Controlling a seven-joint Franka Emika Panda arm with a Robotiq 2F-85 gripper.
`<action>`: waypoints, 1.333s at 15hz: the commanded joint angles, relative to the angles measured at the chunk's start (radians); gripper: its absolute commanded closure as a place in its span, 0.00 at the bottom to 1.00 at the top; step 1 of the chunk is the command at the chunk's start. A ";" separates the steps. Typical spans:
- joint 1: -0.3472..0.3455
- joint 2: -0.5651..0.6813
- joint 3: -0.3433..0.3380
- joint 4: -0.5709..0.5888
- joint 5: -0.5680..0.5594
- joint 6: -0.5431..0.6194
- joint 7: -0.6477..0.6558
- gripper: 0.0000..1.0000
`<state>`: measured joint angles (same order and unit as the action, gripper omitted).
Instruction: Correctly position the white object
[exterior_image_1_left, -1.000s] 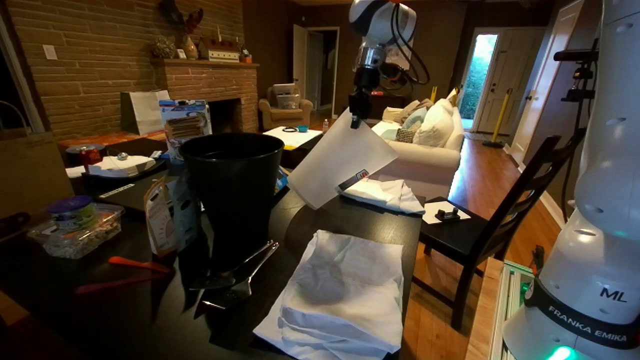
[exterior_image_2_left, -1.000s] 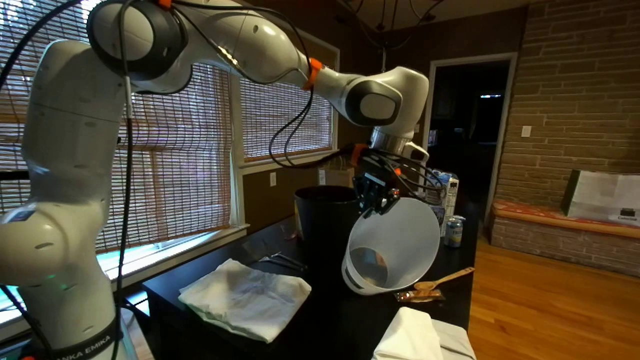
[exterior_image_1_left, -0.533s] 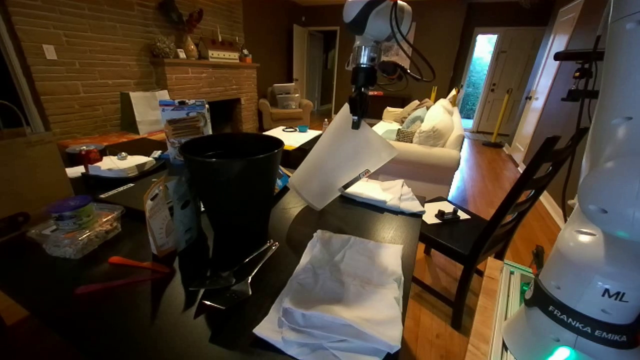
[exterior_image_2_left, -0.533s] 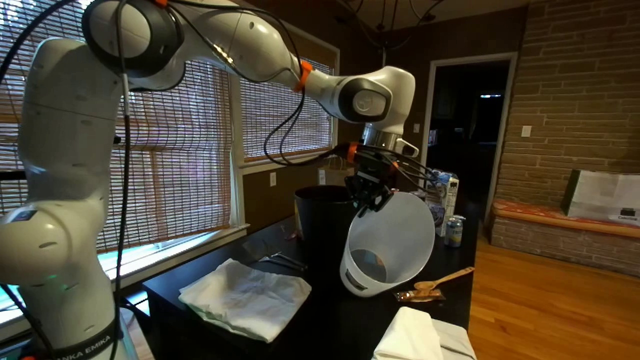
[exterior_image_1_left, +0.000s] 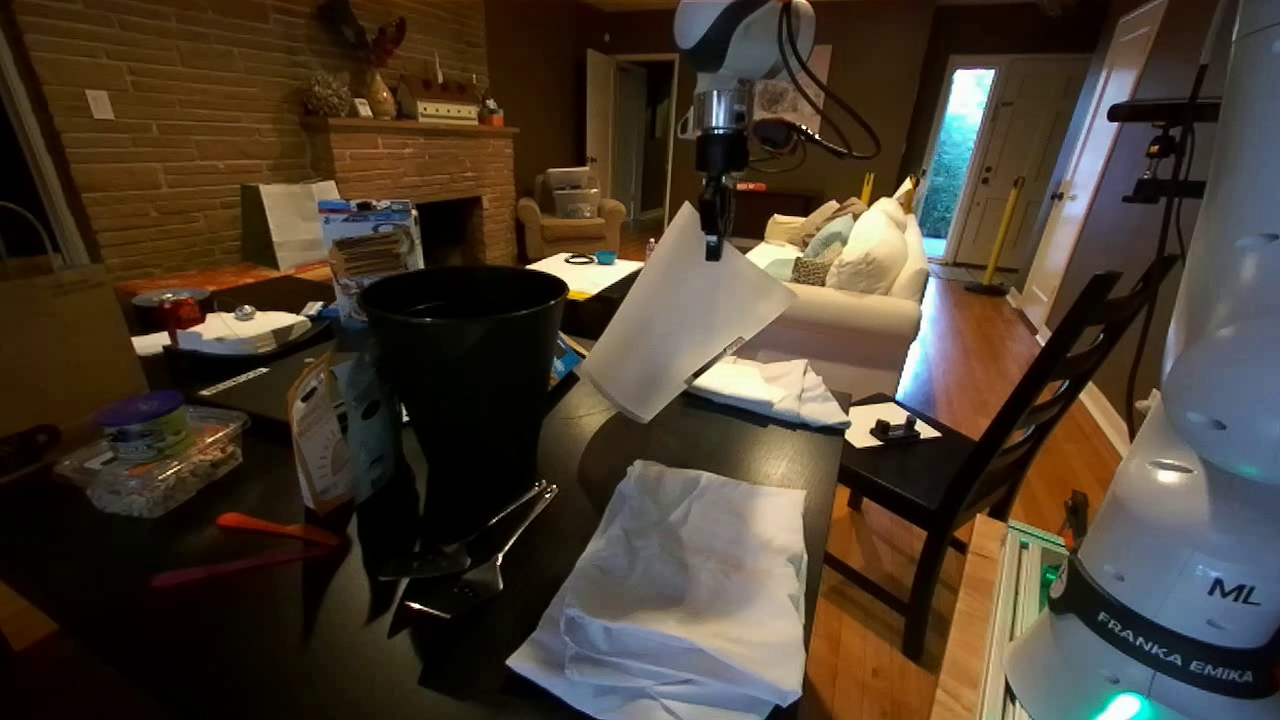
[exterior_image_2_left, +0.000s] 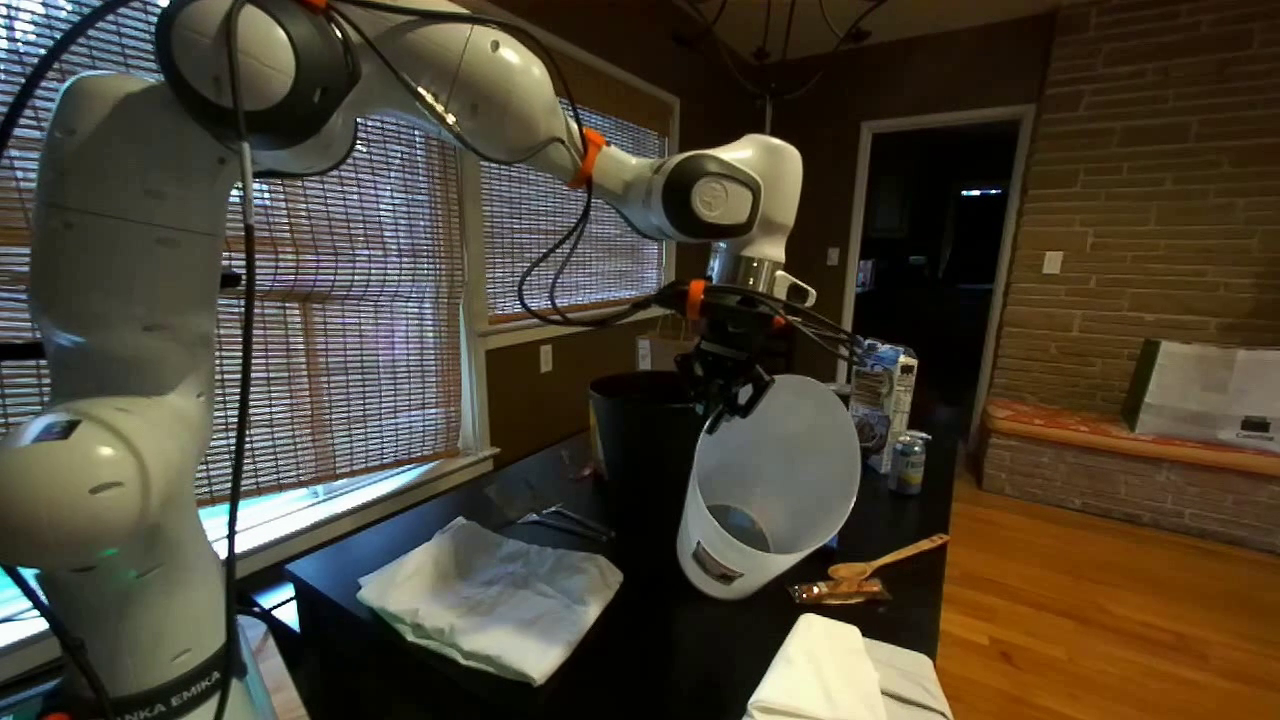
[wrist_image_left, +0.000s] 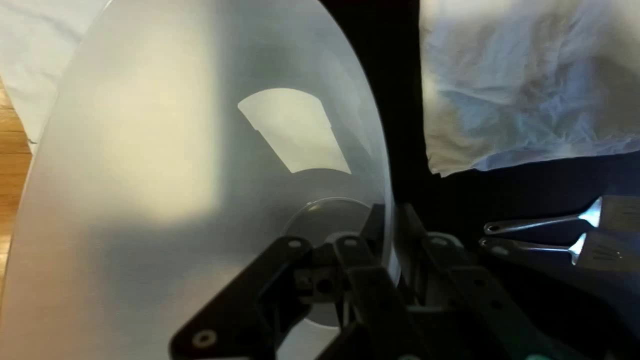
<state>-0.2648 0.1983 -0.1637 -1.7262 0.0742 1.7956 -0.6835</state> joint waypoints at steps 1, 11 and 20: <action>0.018 -0.030 0.008 -0.023 -0.055 0.027 -0.007 0.97; 0.060 -0.006 0.054 -0.002 -0.057 0.057 -0.081 0.97; 0.063 -0.001 0.059 0.004 -0.027 0.054 -0.070 0.90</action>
<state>-0.2016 0.1965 -0.1041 -1.7251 0.0472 1.8520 -0.7536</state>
